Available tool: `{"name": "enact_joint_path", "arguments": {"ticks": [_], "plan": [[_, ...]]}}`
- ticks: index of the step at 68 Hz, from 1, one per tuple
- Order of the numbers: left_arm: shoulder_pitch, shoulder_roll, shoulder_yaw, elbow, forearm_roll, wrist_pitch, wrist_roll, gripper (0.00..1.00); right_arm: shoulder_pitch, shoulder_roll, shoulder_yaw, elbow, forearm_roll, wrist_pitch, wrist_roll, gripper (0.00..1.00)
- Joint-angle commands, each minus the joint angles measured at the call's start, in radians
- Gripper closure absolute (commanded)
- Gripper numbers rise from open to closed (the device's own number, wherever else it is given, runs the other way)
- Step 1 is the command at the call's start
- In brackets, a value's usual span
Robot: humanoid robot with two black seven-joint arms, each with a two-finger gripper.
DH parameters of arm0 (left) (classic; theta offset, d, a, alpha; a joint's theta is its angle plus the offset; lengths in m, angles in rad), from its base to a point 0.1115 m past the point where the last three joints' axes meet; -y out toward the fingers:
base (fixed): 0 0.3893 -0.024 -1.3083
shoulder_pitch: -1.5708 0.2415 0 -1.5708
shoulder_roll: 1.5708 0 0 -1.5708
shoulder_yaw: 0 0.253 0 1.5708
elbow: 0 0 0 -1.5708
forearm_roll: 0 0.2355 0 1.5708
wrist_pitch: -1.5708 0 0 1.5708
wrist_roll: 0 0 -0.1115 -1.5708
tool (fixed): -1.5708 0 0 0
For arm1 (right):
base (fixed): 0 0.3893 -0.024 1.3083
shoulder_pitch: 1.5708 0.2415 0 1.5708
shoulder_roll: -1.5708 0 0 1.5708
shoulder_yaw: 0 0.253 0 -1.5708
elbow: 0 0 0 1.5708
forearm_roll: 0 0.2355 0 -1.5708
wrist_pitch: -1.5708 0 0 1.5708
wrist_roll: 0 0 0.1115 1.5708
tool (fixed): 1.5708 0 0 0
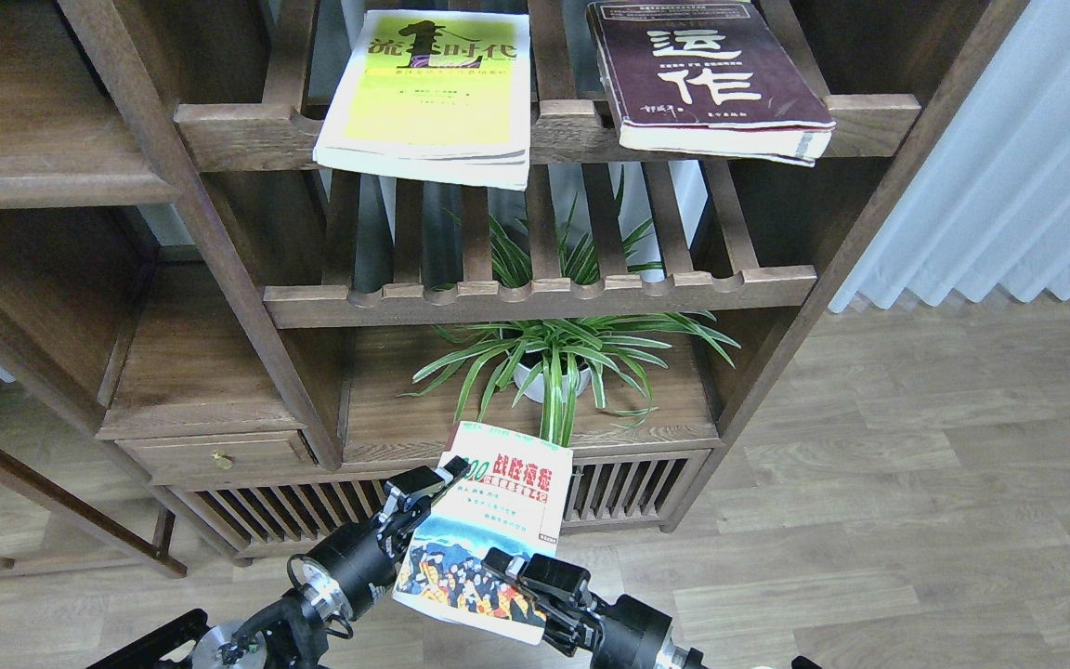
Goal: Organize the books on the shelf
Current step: 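Carry the book with the left gripper to the side shelf unit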
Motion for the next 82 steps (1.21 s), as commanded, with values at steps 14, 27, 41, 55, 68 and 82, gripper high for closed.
{"name": "enact_joint_path", "arguments": {"ticks": [14,27,41,55,68,82], "plan": [[0.002,0.223,-0.006,-0.042,0.004,-0.001,0.089,1.0,0.045,0.0,0.006,-0.046,-0.011,0.0,0.0,0.01],[-0.006,0.421,-0.015,-0.114,0.024,-0.001,0.147,1.0,0.054,0.0,0.006,-0.081,-0.012,0.0,0.0,0.01],[-0.029,0.647,-0.047,-0.202,0.034,-0.001,0.198,1.0,0.061,0.0,0.01,-0.092,-0.012,0.0,0.0,0.01],[-0.056,0.923,-0.127,-0.335,0.036,-0.001,0.2,1.0,0.065,0.0,0.011,-0.093,-0.012,0.0,0.0,0.01],[-0.056,1.096,-0.236,-0.396,0.034,-0.001,0.198,1.0,0.069,0.0,0.01,-0.093,-0.014,0.0,0.0,0.01],[-0.056,1.207,-0.351,-0.4,0.034,-0.001,0.197,1.0,0.071,0.0,0.01,-0.098,-0.014,0.0,0.0,0.01]]}}
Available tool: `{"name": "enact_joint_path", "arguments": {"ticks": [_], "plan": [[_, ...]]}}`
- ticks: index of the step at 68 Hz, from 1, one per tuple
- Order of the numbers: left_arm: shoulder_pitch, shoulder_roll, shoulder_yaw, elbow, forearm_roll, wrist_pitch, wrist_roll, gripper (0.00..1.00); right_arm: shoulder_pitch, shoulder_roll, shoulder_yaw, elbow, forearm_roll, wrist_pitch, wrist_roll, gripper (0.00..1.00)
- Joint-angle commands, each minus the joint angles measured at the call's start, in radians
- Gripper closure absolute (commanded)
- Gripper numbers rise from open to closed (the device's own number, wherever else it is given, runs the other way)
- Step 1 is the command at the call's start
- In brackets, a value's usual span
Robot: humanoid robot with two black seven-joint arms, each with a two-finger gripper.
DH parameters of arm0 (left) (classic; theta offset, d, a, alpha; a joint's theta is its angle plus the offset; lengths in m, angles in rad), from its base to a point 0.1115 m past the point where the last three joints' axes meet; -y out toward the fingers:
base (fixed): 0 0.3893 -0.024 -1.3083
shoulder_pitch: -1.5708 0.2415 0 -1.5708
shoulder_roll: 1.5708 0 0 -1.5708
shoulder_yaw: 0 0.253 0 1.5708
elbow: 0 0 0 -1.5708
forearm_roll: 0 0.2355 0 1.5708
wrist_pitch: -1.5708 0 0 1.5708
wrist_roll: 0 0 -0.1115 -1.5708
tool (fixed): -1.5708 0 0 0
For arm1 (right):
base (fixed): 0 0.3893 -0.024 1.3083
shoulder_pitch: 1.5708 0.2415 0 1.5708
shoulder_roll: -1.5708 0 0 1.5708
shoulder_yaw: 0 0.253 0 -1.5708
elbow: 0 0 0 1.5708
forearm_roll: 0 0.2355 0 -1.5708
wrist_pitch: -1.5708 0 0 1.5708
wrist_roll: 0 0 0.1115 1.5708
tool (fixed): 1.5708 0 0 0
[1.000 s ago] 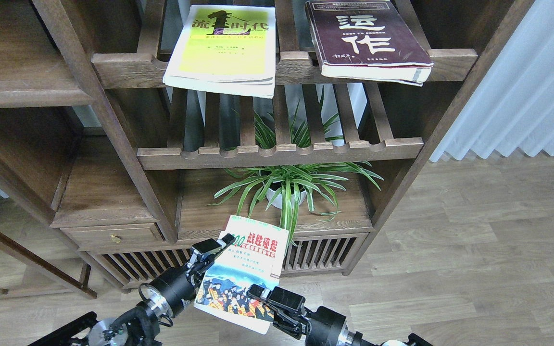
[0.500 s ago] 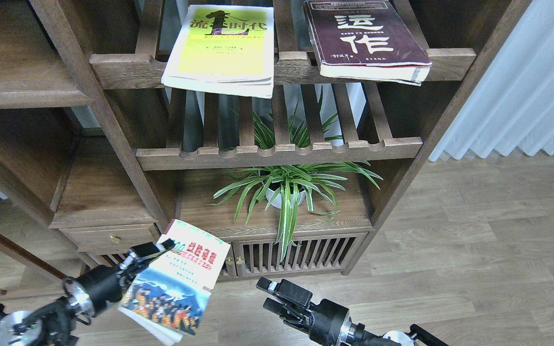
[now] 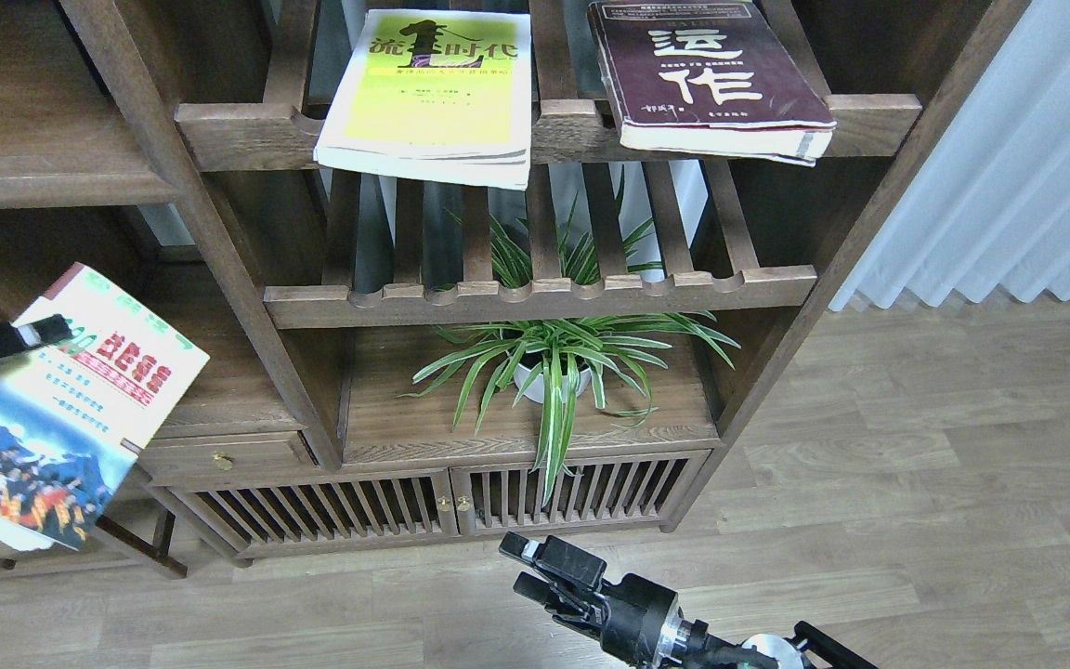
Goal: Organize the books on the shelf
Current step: 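Carry the book with the left gripper to the side shelf unit, then place the book on the side shelf and withdraw the left gripper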
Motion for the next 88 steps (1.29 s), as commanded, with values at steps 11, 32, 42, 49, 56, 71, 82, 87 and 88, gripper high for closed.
{"name": "enact_joint_path", "arguments": {"ticks": [11,32,42,49,56,71,82,87,88], "plan": [[-0.006,0.118,-0.183,0.008,-0.006,0.0,-0.002,1.0,0.001,0.0,0.001,-0.001,0.0,0.0,0.0,0.01],[-0.239,0.11,-0.099,0.145,-0.002,0.0,0.015,1.0,0.001,0.0,0.001,-0.001,-0.002,0.0,0.0,0.01],[-0.389,0.038,0.028,0.246,0.003,0.0,0.027,1.0,0.001,0.0,0.001,-0.001,-0.002,0.0,0.0,0.01],[-0.512,-0.048,0.1,0.332,0.006,0.0,0.052,1.0,0.001,0.0,0.002,-0.001,-0.002,0.0,0.0,0.01],[-0.658,-0.16,0.192,0.425,0.004,0.0,0.093,1.0,0.001,0.0,0.006,0.0,-0.002,0.0,0.0,0.01],[-0.736,-0.229,0.228,0.515,0.007,0.0,0.096,1.0,0.001,0.0,0.019,0.0,-0.002,0.0,0.0,0.01],[-0.804,-0.263,0.244,0.593,0.009,0.0,0.104,1.0,0.001,0.0,0.019,-0.001,-0.003,0.0,0.0,0.01],[-0.836,-0.269,0.257,0.617,0.009,0.0,0.109,1.0,0.001,0.0,0.021,-0.001,-0.003,0.0,0.0,0.01],[-0.84,-0.269,0.258,0.621,0.009,0.0,0.109,1.0,0.001,0.0,0.019,-0.001,-0.003,0.0,0.0,0.01]]}}
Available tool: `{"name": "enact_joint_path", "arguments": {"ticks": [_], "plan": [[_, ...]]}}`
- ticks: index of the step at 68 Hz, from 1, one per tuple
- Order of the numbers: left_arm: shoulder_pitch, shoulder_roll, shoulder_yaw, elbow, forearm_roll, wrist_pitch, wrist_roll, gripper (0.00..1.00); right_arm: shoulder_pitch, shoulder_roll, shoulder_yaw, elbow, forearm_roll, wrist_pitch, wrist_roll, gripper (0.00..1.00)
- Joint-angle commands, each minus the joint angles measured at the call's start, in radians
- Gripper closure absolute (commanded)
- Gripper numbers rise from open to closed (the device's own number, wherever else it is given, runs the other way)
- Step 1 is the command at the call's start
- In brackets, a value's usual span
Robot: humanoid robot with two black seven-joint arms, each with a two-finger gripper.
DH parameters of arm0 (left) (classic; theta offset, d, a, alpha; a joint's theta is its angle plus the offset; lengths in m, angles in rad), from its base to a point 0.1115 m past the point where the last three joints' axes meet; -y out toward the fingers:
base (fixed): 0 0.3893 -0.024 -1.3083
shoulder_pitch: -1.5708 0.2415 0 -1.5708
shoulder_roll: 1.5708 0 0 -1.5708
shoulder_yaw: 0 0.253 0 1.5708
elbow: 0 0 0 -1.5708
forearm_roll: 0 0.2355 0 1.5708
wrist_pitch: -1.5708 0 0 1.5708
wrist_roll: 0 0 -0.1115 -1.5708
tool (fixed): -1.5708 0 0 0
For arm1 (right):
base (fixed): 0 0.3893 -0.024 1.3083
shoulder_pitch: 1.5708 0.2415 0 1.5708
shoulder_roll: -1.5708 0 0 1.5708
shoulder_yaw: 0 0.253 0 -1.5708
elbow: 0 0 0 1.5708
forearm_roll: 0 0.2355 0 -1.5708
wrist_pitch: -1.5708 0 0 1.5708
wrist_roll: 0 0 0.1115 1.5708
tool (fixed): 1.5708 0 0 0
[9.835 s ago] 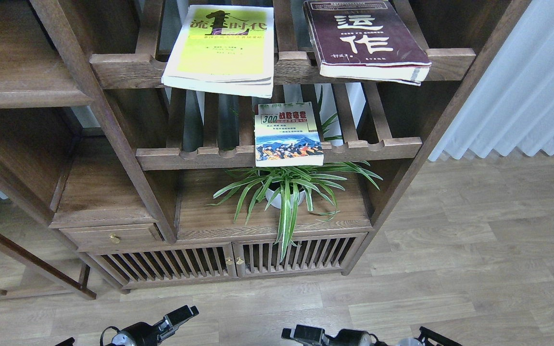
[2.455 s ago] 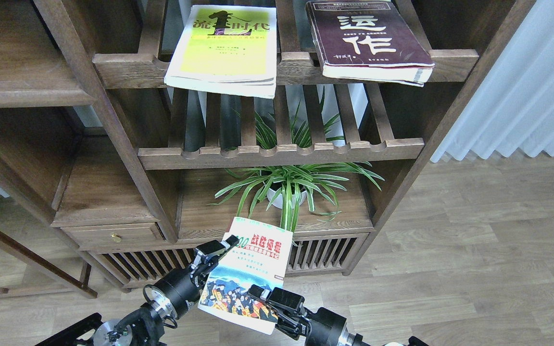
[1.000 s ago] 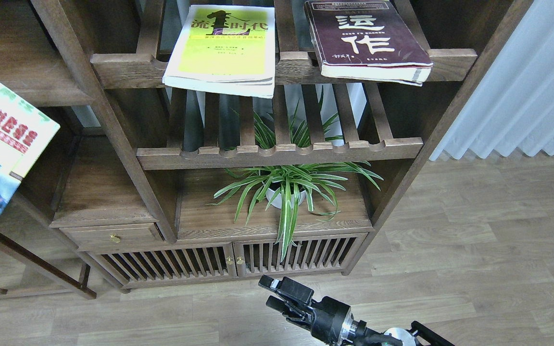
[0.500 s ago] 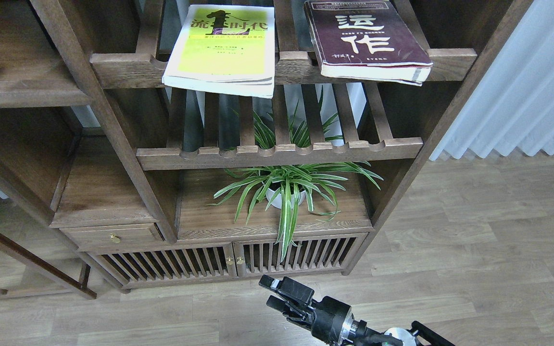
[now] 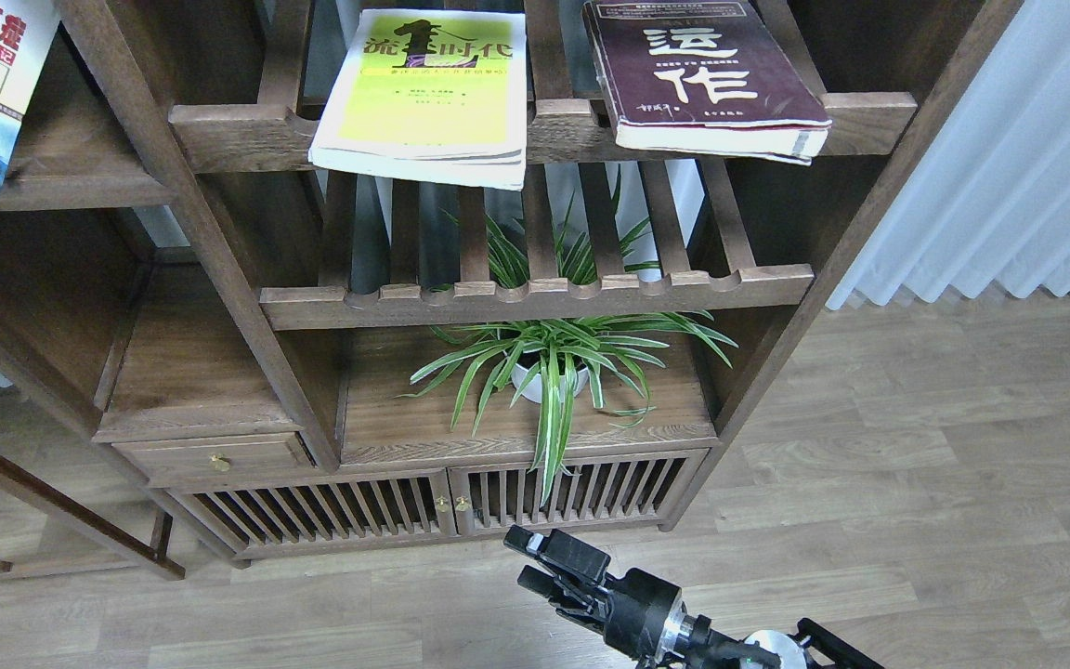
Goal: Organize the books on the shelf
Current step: 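Place the book on the side shelf and withdraw the left gripper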
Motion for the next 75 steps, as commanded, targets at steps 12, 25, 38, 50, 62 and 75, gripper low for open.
{"name": "enact_joint_path", "arguments": {"ticks": [12,25,38,50,62,75], "plan": [[-0.085,-0.032,0.02,0.087,-0.002,0.0,0.006,0.99,0.0,0.0,0.001,-0.001,-0.001,0.0,0.0,0.01],[-0.074,-0.032,0.03,0.075,-0.001,0.0,0.007,0.99,-0.002,0.0,0.004,-0.001,0.001,0.0,0.0,0.01],[-0.049,-0.009,0.043,0.064,-0.004,0.0,0.006,0.99,-0.002,0.0,0.012,-0.009,-0.001,0.0,0.0,0.01],[0.038,0.054,0.048,-0.065,-0.007,0.0,0.003,0.99,-0.002,0.0,0.009,-0.02,-0.001,0.0,0.0,0.01],[0.07,0.167,0.05,-0.243,-0.028,0.0,-0.013,0.99,-0.002,0.0,0.007,-0.034,-0.001,0.0,0.0,0.01],[0.069,0.213,0.039,-0.295,-0.03,0.0,-0.008,0.99,0.0,0.0,0.006,-0.037,-0.005,0.0,0.0,0.01]]}}
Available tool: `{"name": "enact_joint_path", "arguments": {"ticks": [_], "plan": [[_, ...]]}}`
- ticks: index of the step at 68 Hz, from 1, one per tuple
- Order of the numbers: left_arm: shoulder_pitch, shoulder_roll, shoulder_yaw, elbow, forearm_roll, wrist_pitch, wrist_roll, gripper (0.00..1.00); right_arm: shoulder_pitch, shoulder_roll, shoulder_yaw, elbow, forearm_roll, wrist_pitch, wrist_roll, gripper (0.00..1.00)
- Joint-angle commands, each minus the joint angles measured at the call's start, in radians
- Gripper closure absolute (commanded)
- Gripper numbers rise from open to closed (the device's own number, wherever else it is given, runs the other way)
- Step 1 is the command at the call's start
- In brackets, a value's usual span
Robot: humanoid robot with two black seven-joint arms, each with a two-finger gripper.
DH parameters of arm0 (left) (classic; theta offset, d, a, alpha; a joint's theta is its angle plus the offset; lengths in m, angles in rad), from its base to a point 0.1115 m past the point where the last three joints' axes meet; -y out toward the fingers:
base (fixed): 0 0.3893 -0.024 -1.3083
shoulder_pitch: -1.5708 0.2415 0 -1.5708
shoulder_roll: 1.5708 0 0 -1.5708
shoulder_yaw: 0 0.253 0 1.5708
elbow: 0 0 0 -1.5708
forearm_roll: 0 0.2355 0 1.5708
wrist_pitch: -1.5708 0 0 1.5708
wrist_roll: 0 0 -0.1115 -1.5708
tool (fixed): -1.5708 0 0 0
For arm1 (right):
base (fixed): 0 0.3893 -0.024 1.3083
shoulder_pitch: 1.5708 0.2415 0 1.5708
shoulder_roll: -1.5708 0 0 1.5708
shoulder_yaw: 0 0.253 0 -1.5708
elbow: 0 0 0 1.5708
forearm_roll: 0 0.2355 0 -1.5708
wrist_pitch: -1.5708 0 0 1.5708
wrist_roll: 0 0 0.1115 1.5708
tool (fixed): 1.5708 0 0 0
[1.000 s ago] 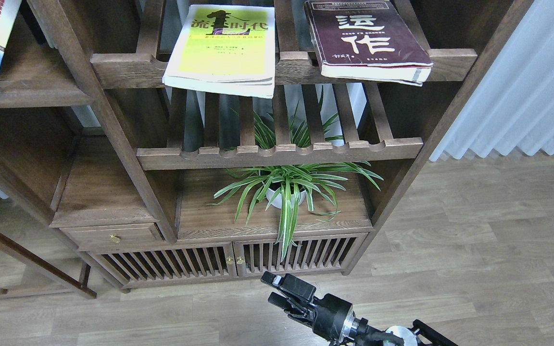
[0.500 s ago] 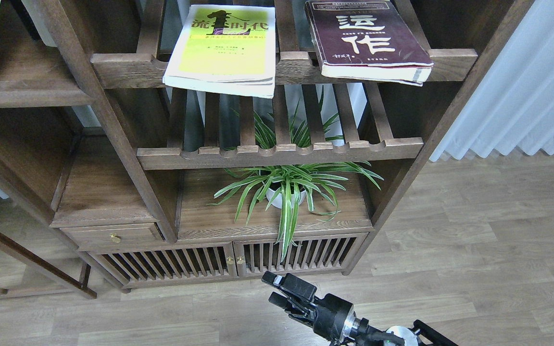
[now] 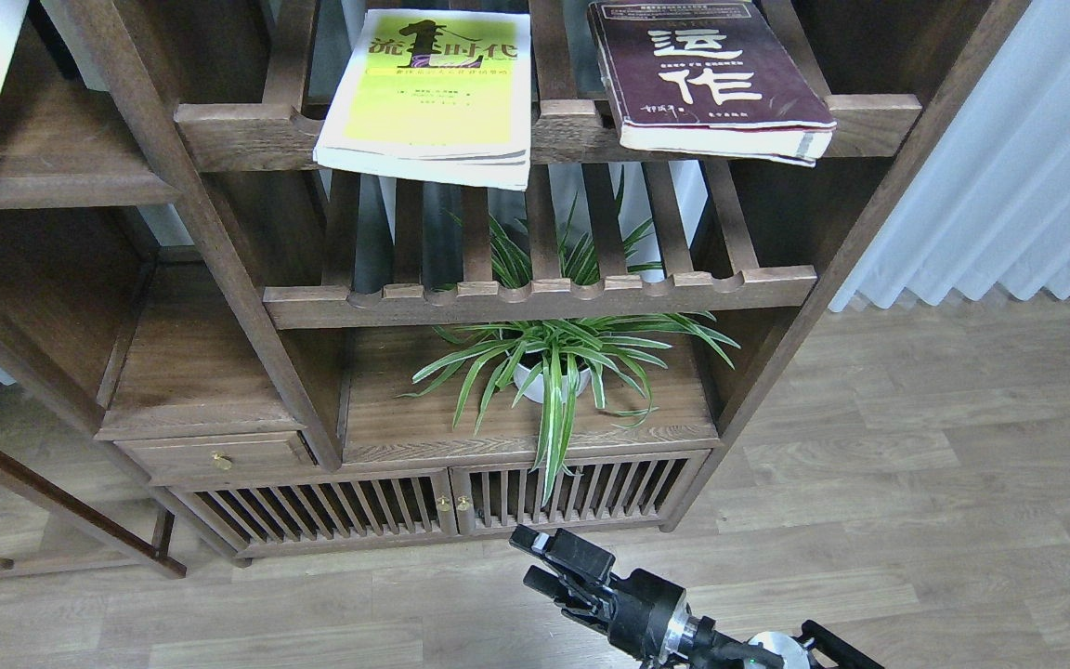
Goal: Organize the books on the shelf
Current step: 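Place the book on the side shelf and withdraw the left gripper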
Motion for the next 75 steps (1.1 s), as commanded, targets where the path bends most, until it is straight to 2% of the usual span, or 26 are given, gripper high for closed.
{"name": "enact_joint_path", "arguments": {"ticks": [1,32,75], "plan": [[-0.001,0.028,-0.012,-0.026,0.0,0.0,0.004,0.99,0.001,0.0,-0.001,-0.002,-0.003,0.0,0.0,0.01],[-0.012,0.123,-0.033,-0.008,-0.001,0.0,0.003,0.99,0.001,0.0,-0.001,-0.01,-0.003,0.0,0.0,0.01],[-0.092,-0.095,-0.033,0.279,0.008,0.0,0.015,0.99,-0.001,0.0,0.006,-0.009,-0.003,0.0,0.0,0.01]]}}
